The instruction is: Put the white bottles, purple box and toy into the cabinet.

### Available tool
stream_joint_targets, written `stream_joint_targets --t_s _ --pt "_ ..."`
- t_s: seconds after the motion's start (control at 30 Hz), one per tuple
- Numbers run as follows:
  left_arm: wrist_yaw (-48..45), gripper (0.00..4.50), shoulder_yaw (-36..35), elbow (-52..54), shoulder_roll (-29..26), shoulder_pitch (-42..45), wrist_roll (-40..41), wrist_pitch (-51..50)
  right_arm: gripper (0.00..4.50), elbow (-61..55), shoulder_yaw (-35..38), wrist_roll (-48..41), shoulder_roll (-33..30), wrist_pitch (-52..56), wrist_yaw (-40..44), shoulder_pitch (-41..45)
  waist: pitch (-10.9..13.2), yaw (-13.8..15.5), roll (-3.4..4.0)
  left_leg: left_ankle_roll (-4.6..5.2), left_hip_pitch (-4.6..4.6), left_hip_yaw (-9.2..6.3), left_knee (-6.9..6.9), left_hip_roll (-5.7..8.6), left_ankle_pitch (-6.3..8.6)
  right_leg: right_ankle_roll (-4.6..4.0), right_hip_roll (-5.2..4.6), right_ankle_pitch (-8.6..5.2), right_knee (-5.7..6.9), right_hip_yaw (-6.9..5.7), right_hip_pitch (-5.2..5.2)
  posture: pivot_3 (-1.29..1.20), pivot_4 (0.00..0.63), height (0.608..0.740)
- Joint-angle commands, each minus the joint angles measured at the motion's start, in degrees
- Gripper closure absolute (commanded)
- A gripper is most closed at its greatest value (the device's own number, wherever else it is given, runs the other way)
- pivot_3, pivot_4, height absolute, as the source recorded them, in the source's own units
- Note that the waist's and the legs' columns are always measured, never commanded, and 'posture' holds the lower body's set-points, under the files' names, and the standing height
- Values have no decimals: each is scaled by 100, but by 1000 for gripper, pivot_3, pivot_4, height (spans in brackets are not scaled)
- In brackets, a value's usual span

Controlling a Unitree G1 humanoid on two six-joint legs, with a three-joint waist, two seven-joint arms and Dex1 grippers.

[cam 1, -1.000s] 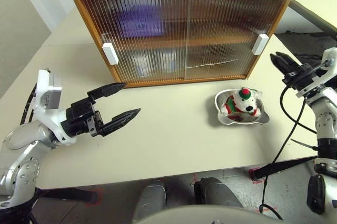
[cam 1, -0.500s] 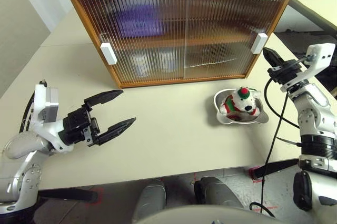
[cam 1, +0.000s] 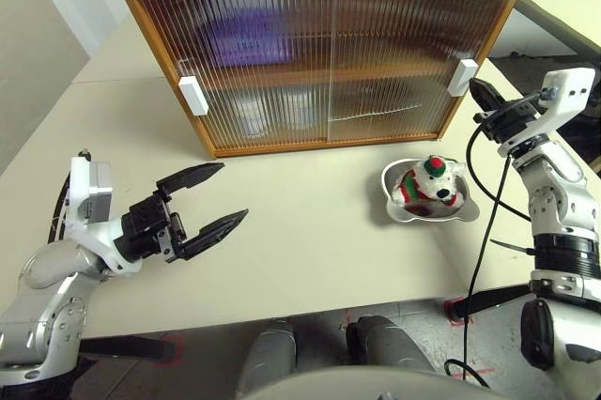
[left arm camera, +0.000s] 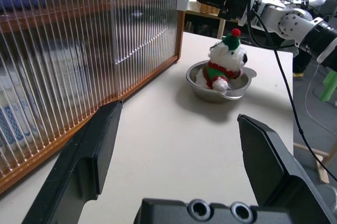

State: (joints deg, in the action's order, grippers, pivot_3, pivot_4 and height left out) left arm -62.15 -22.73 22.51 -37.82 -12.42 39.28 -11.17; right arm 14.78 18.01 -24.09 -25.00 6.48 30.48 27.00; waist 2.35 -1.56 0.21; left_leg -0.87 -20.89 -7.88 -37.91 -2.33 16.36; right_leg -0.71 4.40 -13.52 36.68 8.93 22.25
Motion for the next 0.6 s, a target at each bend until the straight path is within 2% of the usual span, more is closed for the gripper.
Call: stream_joint_targets --t_s 0.03,0.37,0.6 --pt "-85 0 148 -49 -78 -67 -125 46 4468 115 15 118 -38 -110 -111 109 0 -3 0 0 0 0 0 0 0 0 0 0 0 0 1 -4 57 740" --pt "-113 0 278 -24 -102 2 -145 8 4468 367 -51 205 -12 -125 -110 342 0 -1 1 0 -5 0 6 -1 0 2 0 2 0 0 8 -4 54 740" --pt "105 0 678 76 24 240 -213 19 4468 346 -130 201 1 -51 -47 366 0 1 1 0 -6 2 7 -1 0 24 0 17 0 0 9 -9 52 740"
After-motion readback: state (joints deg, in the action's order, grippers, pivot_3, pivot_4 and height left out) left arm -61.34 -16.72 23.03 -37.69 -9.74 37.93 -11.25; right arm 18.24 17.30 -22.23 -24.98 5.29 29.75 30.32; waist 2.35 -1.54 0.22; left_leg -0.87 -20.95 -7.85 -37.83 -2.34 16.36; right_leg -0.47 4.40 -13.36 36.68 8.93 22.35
